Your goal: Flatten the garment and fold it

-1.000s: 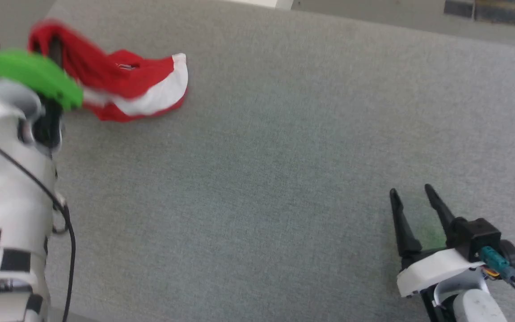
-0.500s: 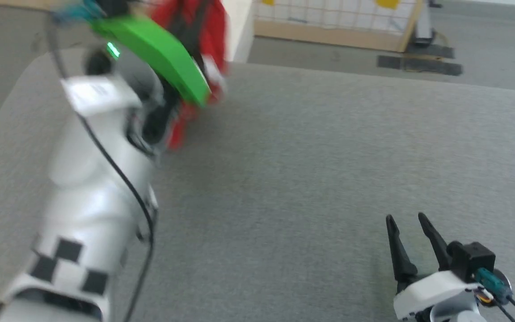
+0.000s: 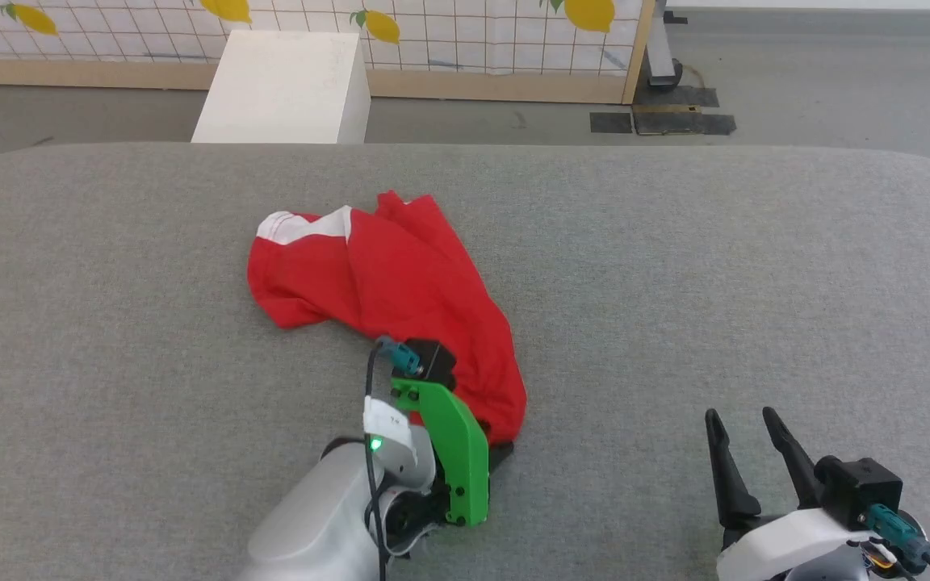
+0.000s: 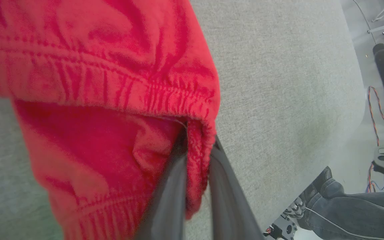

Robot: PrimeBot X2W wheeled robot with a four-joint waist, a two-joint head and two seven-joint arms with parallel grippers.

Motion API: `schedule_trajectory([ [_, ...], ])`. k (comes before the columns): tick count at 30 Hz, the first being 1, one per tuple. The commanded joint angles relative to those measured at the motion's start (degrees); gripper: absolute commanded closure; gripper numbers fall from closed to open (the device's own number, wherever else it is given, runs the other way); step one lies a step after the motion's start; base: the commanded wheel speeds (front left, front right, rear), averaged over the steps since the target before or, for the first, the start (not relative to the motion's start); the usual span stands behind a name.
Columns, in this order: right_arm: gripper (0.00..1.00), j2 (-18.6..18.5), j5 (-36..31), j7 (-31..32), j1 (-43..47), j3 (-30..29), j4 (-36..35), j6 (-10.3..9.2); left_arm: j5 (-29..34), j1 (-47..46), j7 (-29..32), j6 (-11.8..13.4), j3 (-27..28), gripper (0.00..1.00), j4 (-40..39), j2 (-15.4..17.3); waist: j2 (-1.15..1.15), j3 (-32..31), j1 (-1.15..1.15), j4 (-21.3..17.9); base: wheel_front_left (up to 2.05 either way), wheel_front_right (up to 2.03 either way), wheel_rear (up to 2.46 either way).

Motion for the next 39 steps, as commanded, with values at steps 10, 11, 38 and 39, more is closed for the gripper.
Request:
schedule_trajectory([
  [10, 0.00, 0.0, 1.2, -0.3, 0.6, 0.1, 0.4, -0.08, -9.1, 0.3, -6.5, 3.8, 12.4, 0.00, -11.3, 0.7, 0.52, -2.2, 0.00, 3.4, 0.00, 0.00, 0.00],
  [11, 0.00, 0.0, 1.2, -0.3, 0.7, 0.1, 0.5, -0.08, -9.1, 0.2, -8.2, 4.2, 14.1, 0.00, -12.5, 1.5, 0.52, -2.4, 0.00, 3.7, 0.00, 0.00, 0.00],
  [38, 0.00, 0.0, 2.2, 12.0, -9.2, 9.9, 1.9, -0.08, 13.2, 25.1, -42.2, 11.5, 31.2, 0.00, -24.2, 12.1, 0.52, -0.9, 0.00, 6.8, 0.00, 0.00, 0.00],
  [39, 0.00, 0.0, 2.3, 14.5, -11.4, 11.7, 2.2, -0.08, 13.7, 25.5, -42.2, 11.2, 31.7, 0.00, -24.6, 11.5, 0.52, -0.6, 0.00, 7.1, 0.00, 0.00, 0.00],
])
